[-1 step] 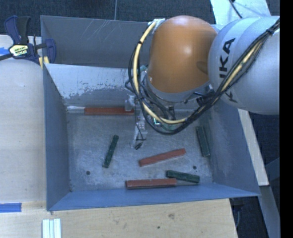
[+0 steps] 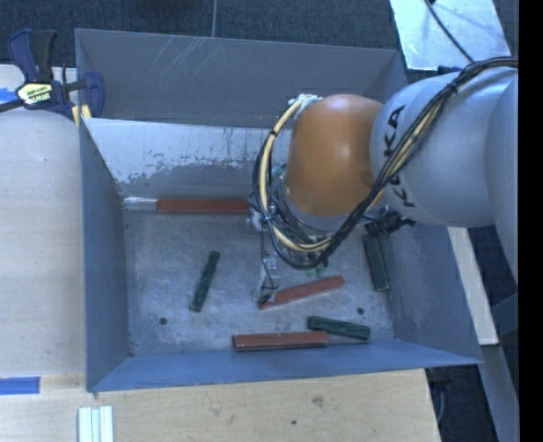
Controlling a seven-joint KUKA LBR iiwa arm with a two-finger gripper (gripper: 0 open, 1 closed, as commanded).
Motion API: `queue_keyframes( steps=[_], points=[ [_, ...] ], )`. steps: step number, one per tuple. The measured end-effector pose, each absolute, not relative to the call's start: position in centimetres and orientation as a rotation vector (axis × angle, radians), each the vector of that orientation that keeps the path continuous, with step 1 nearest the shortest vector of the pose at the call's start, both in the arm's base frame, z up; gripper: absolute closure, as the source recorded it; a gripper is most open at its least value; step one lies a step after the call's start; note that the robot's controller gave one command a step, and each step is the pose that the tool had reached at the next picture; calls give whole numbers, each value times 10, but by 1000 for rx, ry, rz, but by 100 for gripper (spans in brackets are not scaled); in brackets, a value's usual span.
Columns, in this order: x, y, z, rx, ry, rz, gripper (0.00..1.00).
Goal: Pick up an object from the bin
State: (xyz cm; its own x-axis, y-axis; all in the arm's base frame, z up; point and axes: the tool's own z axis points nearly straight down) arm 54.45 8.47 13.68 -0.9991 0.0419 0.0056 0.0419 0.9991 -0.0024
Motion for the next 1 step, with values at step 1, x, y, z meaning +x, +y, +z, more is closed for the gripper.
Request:
queue_keyframes(
  steps=[1],
  points=[
    [582, 192, 71, 553, -3093, -2, 0]
  ],
)
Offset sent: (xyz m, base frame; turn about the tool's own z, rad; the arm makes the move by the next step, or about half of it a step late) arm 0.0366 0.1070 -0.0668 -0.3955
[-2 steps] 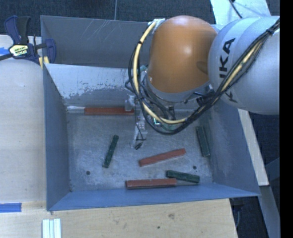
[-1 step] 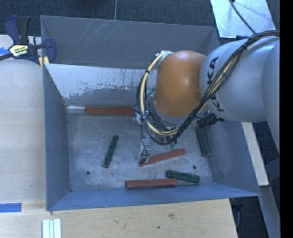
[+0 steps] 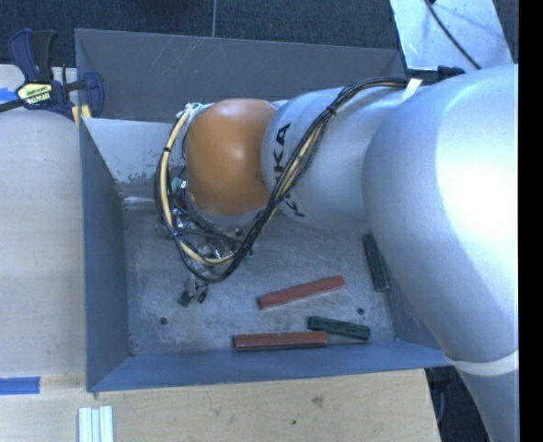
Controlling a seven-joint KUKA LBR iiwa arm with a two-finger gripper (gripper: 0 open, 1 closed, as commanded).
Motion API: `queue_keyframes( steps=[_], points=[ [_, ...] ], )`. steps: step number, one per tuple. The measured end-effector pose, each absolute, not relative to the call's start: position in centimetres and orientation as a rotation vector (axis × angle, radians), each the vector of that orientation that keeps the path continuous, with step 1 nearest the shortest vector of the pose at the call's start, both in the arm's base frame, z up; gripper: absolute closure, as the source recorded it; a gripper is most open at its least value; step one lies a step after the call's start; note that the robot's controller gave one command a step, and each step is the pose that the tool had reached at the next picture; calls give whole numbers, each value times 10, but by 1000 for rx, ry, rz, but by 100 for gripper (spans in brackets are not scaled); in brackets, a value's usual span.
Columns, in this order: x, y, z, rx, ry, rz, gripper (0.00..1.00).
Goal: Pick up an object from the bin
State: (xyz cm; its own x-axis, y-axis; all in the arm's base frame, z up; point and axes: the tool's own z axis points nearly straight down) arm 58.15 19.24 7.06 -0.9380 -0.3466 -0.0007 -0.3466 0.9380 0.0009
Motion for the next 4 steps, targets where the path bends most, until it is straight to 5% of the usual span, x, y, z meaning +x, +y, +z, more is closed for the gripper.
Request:
queue_keyframes(
  steps=[1, 2, 3, 4],
  points=[
    [591, 126, 138, -1037, 2956, -5, 0],
    [594, 139, 68, -1422, 2804, 2, 0],
    [596, 139, 71, -1415, 2802, 2, 100],
    [565, 154, 225, -1696, 2633, -3, 100]
  ],
)
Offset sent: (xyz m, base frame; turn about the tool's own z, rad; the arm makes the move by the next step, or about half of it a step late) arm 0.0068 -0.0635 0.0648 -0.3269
